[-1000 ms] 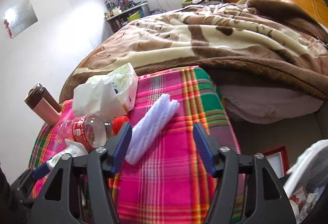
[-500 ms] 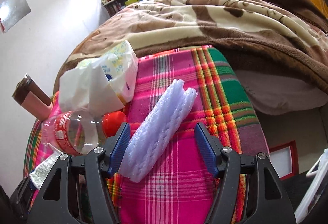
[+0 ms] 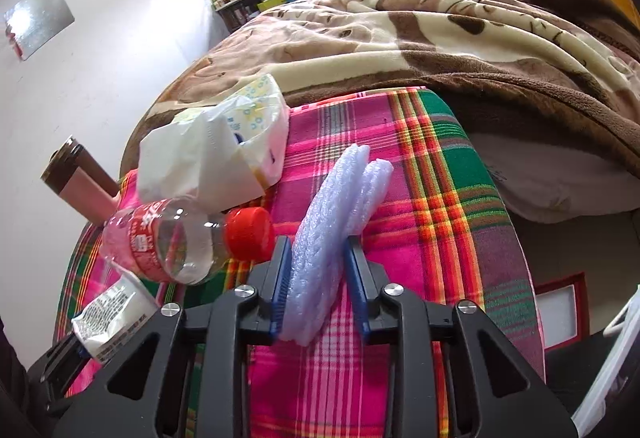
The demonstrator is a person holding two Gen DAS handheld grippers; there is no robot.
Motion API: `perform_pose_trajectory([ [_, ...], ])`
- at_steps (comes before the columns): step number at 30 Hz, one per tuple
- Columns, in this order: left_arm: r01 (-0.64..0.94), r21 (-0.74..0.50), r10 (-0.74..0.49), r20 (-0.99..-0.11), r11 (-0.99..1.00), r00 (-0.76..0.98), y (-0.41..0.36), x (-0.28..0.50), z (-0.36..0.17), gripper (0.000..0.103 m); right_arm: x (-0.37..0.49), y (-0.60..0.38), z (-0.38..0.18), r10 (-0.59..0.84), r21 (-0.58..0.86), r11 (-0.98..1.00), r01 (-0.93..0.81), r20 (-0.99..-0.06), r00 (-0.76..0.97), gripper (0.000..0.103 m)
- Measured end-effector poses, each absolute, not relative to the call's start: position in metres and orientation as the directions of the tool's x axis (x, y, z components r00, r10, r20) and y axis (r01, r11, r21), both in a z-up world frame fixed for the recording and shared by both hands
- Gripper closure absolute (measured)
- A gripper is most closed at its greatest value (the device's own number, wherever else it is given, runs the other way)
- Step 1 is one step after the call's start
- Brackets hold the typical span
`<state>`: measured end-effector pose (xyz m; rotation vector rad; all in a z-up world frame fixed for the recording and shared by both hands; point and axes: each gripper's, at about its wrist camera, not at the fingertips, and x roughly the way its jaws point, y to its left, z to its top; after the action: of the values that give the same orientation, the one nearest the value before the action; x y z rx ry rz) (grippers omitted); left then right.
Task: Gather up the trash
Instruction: 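Grasp the white round container with the left tool while the right tool grasps another foam net sleeve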
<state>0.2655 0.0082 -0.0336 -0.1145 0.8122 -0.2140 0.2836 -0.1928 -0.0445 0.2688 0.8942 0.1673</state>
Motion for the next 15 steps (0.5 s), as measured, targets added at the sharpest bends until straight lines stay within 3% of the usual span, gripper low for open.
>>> perform_pose_trajectory([
  [15, 0.184, -0.167, -0.248, -0.671, 0.969, 0.699, -0.003, 0.224, -0.012, 0.051, 0.234, -0.205, -0.028, 0.28, 0.316, 0.947, -0.061, -0.715, 0.641, 0.08],
])
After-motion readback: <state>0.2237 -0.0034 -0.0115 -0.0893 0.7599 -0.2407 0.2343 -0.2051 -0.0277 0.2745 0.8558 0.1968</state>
